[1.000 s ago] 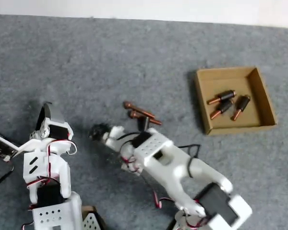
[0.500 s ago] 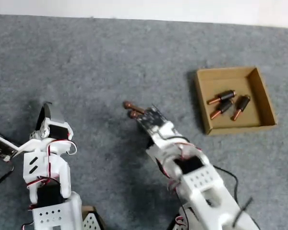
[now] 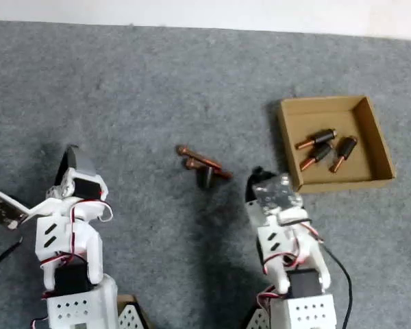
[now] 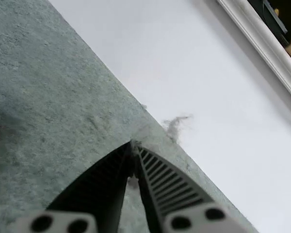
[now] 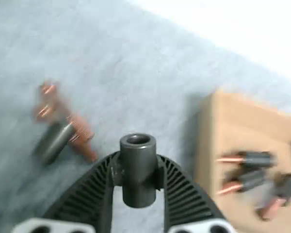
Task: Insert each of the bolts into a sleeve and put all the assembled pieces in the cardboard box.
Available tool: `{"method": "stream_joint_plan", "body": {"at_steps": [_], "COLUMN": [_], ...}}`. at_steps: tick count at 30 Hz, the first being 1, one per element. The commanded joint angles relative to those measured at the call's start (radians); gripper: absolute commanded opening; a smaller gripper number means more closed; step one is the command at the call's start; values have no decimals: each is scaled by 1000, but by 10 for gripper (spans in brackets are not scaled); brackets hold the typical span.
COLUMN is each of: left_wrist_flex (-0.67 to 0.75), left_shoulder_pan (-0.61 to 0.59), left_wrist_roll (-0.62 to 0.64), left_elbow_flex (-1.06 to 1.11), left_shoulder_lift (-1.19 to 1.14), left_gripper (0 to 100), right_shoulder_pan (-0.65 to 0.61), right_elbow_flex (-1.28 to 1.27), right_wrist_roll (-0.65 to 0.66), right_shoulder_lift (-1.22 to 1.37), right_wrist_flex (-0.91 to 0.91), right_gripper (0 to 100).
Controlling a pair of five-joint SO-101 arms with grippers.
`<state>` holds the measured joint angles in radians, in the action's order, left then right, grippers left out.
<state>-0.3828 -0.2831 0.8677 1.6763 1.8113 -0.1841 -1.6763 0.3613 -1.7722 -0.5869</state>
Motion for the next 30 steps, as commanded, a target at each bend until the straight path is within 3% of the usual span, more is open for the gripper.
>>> {"method": "stream_joint_plan", "body": {"at_steps": [1, 8, 15, 21, 30], "left_wrist_flex": [-6, -37, -92, -92, -9], "left_shoulder_pan": [76, 94, 317, 414, 539], "left_wrist_roll": [6, -25, -141, -144, -140], "left_elbow_flex": [19, 12, -2, -18, -174], "left_shoulder_lift": [8, 5, 5, -2, -418], "left_gripper": [7, 7, 7, 7, 7], "right_shoulder_pan": [39, 90, 91, 105, 104], "right_elbow_flex": [-108, -102, -105, -102, -101], "right_wrist_roll": [-35, -41, -41, -38, -38], "right_shoulder_lift": [-67, -67, -65, -65, -65], "right_wrist_flex": [-82, -94, -94, -94, -94], "right_gripper": [5, 5, 5, 5, 5]}}
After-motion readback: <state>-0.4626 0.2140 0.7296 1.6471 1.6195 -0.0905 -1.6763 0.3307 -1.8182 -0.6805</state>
